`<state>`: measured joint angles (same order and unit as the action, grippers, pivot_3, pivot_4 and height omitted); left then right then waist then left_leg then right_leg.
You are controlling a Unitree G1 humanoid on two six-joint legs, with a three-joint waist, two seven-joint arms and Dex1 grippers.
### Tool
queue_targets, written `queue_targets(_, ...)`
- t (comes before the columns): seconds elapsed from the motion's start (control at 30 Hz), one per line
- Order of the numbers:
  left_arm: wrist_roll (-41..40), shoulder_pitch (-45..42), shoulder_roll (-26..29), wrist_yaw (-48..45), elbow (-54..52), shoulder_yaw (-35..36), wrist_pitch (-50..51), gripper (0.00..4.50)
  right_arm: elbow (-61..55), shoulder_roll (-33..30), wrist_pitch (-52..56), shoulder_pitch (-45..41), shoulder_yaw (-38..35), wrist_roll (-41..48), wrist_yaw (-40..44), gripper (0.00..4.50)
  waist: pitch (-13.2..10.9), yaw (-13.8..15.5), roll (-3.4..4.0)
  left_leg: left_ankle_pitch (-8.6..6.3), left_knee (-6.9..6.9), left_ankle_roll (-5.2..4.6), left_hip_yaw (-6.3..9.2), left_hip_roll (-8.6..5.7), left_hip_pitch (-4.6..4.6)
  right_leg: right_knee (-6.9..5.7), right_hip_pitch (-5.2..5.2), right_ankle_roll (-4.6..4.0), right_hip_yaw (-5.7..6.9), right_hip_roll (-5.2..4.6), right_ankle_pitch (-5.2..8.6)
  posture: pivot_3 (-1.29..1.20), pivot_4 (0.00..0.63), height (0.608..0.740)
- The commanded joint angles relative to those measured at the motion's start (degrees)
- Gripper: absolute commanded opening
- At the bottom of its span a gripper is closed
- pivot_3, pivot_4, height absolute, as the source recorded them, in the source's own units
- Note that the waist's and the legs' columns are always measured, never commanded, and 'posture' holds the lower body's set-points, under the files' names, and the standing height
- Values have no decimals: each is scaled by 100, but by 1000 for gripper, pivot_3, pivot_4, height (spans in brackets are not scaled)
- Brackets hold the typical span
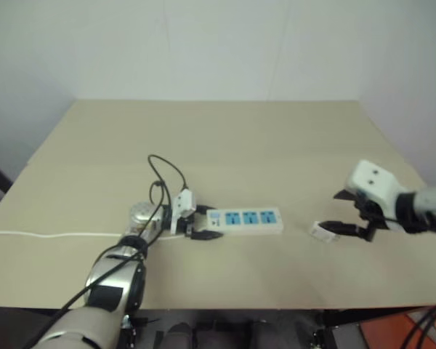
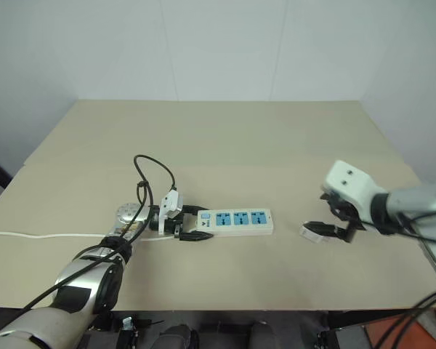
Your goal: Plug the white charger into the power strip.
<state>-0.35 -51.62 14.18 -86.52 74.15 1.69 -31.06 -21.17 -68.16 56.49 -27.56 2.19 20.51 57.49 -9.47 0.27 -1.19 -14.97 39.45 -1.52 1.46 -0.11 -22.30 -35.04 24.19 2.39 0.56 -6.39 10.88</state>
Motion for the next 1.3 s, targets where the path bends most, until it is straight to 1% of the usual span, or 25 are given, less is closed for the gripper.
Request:
queue_targets(0.03,-40,-45,-17,-431,-101,-60,90,3287,352,-66,369,-766,1058,-488,189,4500,0,11,1,0,1,-1,2,0,-5,3,2,0,4,0,0,0,150,740)
queue_targets(0.1,-46,-41,-13,-564,-147,-87,79,3287,608,-12,457,-1250,1801,-854,360,4500,0,1,1,-2,6,-3,-2,0,-12,2,10,1,1,0,1,0,150,740)
queue_targets(0.17,-58,-10,-12,-598,-186,-117,55,3287,848,106,487,-1627,2368,-1139,517,4500,1,-8,2,-7,21,-11,-1,1,-23,0,16,3,2,0,2,0,150,740)
queue_targets(0.27,-113,42,-12,-598,-233,-146,48,3287,1143,306,518,-1930,2743,-1343,637,4500,1,-12,2,-13,34,-21,1,0,-36,1,19,5,5,-1,3,0,150,740)
queue_targets(0.37,-158,110,21,-598,-273,-210,14,3287,1383,479,534,-2063,2939,-1483,707,4500,1,-9,2,-14,35,-22,1,-1,-38,-1,20,5,5,-1,3,0,150,740)
queue_targets(0.57,-229,171,75,-598,-310,-297,-2,3287,1508,675,620,-2135,3134,-1676,782,4500,1,-29,3,-14,36,-22,1,-1,-36,-1,21,5,5,-1,3,0,150,740)
queue_targets(0.9,-203,136,64,-598,-313,-308,-49,3287,1821,979,525,-2157,3244,-1986,768,4500,1,-59,3,-14,37,-22,1,-1,-36,-5,21,5,5,-1,3,0,150,740)
queue_targets(0.93,-206,135,60,-598,-316,-312,-49,3287,1841,988,517,-2151,3249,-2009,775,4134,2,-58,3,-14,37,-22,1,-2,-36,-4,20,5,5,-1,3,0,150,740)
queue_targets(0.97,-208,135,57,-598,-318,-313,-50,3287,1866,996,515,-2142,3258,-2045,776,3974,1,-58,3,-14,37,-22,1,-2,-36,-4,21,5,5,-1,3,0,150,740)
queue_targets(1.0,-209,136,56,-598,-320,-312,-50,3287,1884,998,507,-2134,3271,-2086,782,3690,1,-58,3,-14,37,-22,1,-1,-35,-4,21,5,5,-1,3,0,150,740)
queue_targets(1.2,-177,148,76,-598,-323,-339,-54,3287,1901,989,434,-2129,3314,-2252,808,1593,2,-58,3,-14,37,-22,1,-1,-35,-4,21,5,6,-1,3,0,150,740)
queue_targets(1.23,-170,150,81,-598,-327,-356,-56,3287,1867,972,401,-2133,3334,-2284,844,1306,2,-58,3,-14,37,-22,1,-1,-36,-4,21,5,5,-1,3,0,150,740)
queue_targets(1.27,-168,152,85,-598,-332,-372,-59,3287,1816,963,383,-2129,3325,-2307,859,1131,2,-58,3,-14,37,-22,1,-1,-35,-4,20,5,5,-1,3,0,150,740)
queue_targets(1.3,-175,153,88,-598,-337,-384,-56,3287,1764,956,374,-2131,3308,-2316,886,1132,2,-59,3,-14,37,-22,1,-1,-36,-4,21,5,5,-1,3,0,150,740)
